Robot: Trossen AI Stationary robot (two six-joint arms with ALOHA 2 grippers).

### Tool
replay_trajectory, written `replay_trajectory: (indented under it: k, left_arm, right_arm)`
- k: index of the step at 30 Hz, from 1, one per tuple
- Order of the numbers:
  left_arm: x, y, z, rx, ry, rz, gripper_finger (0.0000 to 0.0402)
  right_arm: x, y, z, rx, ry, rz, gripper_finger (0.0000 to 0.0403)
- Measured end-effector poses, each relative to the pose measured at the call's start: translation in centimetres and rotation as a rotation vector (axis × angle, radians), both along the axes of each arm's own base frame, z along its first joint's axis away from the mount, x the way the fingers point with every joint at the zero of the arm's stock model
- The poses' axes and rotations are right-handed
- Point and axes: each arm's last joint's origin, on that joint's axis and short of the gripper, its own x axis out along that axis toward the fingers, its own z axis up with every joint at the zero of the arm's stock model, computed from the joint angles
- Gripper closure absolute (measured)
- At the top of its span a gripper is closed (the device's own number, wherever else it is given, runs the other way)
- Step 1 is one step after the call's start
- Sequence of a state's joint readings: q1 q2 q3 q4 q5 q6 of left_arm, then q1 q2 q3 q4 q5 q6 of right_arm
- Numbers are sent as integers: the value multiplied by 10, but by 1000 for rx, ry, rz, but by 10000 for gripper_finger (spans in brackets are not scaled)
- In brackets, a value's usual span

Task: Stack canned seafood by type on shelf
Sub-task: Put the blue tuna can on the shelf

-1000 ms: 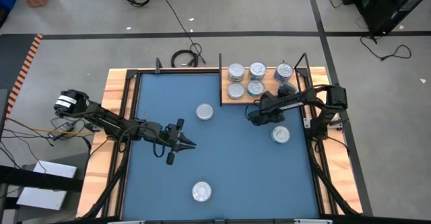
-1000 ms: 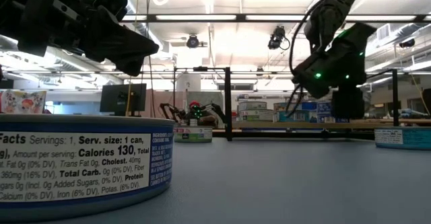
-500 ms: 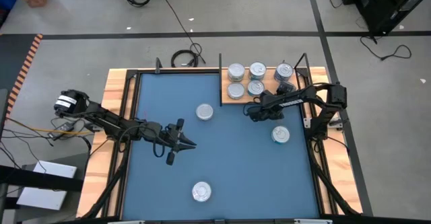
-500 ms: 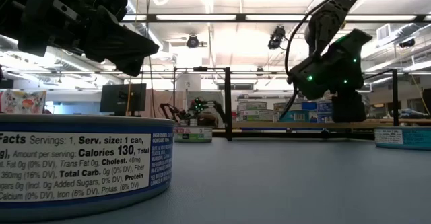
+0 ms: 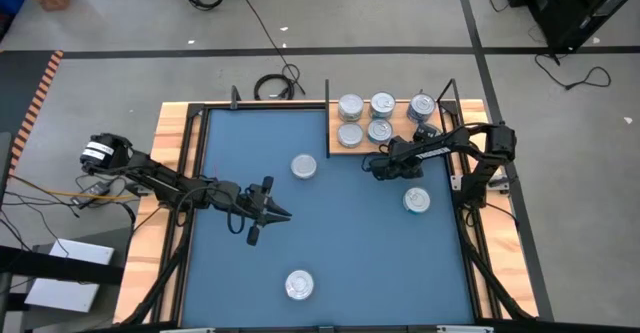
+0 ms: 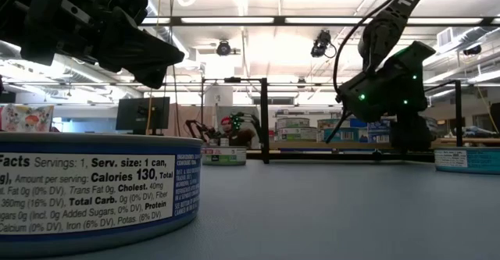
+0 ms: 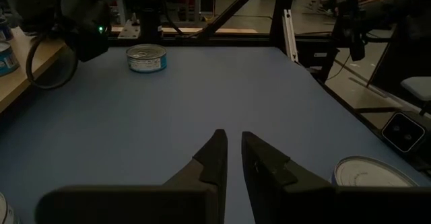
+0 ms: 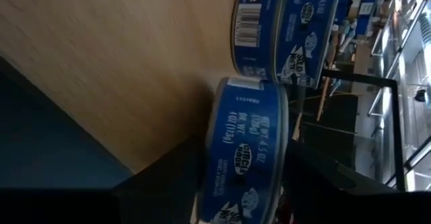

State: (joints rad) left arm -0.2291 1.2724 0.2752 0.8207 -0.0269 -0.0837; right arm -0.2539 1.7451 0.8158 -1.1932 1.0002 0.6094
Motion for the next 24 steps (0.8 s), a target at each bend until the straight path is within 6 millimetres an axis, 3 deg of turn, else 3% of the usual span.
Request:
replay_trajectory:
  k: [13,24]
  left_arm:
    - [0,0,0,-3,0,1,351]
    - [0,0,0,-7,1,1,351]
  right_arm:
    - [0,0,0,-6,4,5,139]
    - [0,0,0,-9,5,7,126]
